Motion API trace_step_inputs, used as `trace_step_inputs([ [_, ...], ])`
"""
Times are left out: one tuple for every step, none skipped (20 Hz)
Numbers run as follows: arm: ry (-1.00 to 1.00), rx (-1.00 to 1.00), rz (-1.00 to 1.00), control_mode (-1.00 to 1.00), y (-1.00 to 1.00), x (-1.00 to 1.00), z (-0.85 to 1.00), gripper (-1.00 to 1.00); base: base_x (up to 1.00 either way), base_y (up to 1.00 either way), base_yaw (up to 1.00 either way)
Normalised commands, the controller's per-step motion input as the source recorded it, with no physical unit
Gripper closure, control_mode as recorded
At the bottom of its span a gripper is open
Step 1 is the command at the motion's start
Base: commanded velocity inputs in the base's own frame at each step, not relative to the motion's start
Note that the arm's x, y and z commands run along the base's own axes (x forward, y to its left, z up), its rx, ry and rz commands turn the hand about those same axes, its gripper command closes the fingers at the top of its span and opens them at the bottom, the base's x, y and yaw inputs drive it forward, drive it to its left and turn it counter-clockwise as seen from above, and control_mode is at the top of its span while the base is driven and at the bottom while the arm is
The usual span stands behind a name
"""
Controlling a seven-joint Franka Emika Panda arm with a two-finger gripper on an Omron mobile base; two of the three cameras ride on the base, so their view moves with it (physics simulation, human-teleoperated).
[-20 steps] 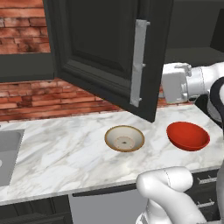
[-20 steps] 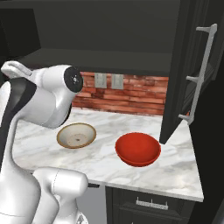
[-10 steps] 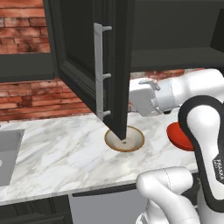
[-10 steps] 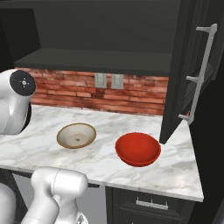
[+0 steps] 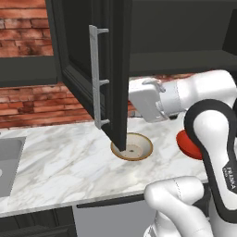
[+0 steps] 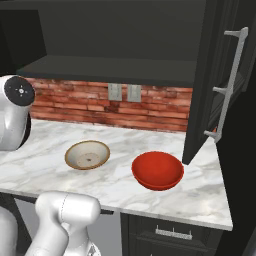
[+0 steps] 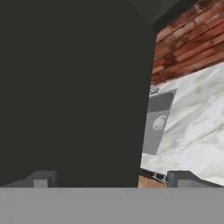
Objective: Open the cabinet. Pick the bowls from the counter and place them in the cabinet. Then close the cabinet.
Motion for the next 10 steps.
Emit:
trace_step_inputs([
  [0.12, 0.0, -0.03, -1.0, -0.81, 0.02, 0.16, -1.0, 0.0, 0.0, 0.0],
  [0.1, 0.0, -0.04, -1.0, -0.96, 0.0, 0.2, -1.0, 0.0, 0.0, 0.0],
  [0.15, 0.0, -0.07, -1.0, -0.88, 0.0, 0.24, -1.0, 0.0, 0.0, 0.0],
  [0.15, -0.03, -0.13, -1.0, -0.67, 0.0, 0.21, -1.0, 0.0, 0.0, 0.0],
  [0.15, -0.04, -0.16, -1.0, -0.8, 0.0, 0.14, -1.0, 0.0, 0.0, 0.0],
  [0.18, -0.06, -0.2, -1.0, -0.83, 0.0, 0.01, -1.0, 0.0, 0.0, 0.0],
  [0.19, -0.09, -0.24, -1.0, -0.79, 0.0, 0.0, -1.0, 0.0, 0.0, 0.0],
  [0.17, -0.13, -0.31, -1.0, -0.81, 0.0, 0.0, -1.0, 0.0, 0.0, 0.0],
  [0.12, -0.15, -0.36, -1.0, -0.86, 0.0, 0.0, -1.0, 0.0, 0.0, 0.0],
  [0.11, -0.18, -0.43, -1.0, -0.85, 0.0, 0.0, -1.0, 0.0, 0.0, 0.0],
])
